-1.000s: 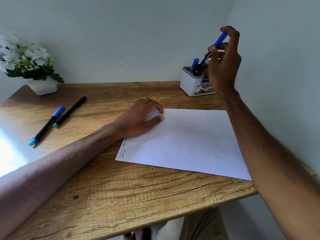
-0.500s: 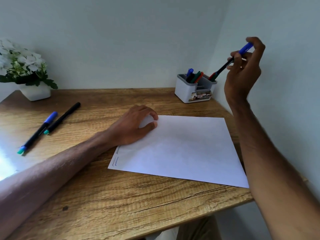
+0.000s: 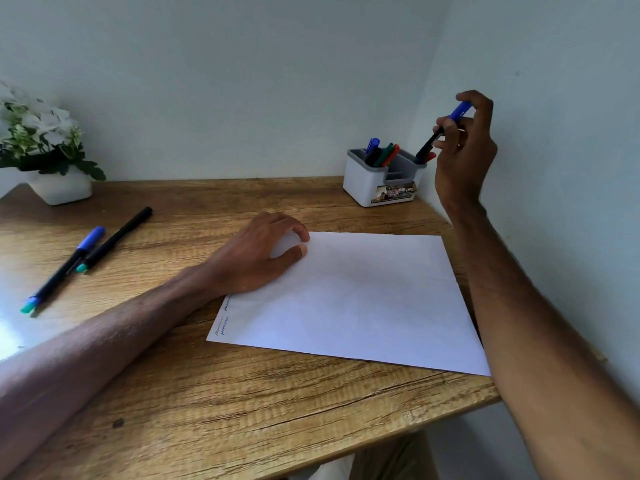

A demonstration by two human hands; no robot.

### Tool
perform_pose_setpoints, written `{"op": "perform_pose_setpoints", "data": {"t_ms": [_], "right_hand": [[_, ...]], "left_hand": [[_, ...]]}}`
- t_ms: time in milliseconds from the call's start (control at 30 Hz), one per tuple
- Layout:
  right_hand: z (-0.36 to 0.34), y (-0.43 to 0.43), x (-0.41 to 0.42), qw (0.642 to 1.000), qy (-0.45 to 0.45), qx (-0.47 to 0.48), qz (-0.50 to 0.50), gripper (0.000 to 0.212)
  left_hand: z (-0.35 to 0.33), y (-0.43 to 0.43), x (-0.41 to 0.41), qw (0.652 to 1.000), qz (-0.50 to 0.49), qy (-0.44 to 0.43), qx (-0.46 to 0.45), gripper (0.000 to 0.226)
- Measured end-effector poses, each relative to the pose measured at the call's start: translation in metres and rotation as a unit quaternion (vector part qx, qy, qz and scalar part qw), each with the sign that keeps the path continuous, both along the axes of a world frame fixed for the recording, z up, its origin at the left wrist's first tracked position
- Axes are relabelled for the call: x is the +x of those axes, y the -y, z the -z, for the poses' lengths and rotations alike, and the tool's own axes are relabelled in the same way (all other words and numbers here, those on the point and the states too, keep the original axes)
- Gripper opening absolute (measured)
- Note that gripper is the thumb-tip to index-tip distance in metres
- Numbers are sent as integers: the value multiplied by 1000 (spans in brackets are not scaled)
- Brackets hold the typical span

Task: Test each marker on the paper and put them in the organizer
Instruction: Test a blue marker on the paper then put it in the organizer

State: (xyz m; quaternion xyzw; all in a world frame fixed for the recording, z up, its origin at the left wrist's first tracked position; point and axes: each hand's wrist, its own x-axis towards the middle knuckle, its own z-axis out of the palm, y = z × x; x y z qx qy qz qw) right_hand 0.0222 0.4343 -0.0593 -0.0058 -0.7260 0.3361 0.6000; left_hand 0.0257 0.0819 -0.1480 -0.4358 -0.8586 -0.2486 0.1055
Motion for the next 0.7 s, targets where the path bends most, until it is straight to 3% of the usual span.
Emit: {"op": "perform_pose_setpoints", "data": {"t_ms": [233,500,700], "right_hand": [[14,-9,-5,998,44,51,17,22],[30,-12,-10,982,150,95,68,31],[25,-3,-2,983,134,101,74,37]], "left_hand": [[-1,0,2,1000,-4,2,-1,38],[-1,0,2,1000,-5,4,-7,42],[-1,0,2,1000,-4,0,-2,39]]}}
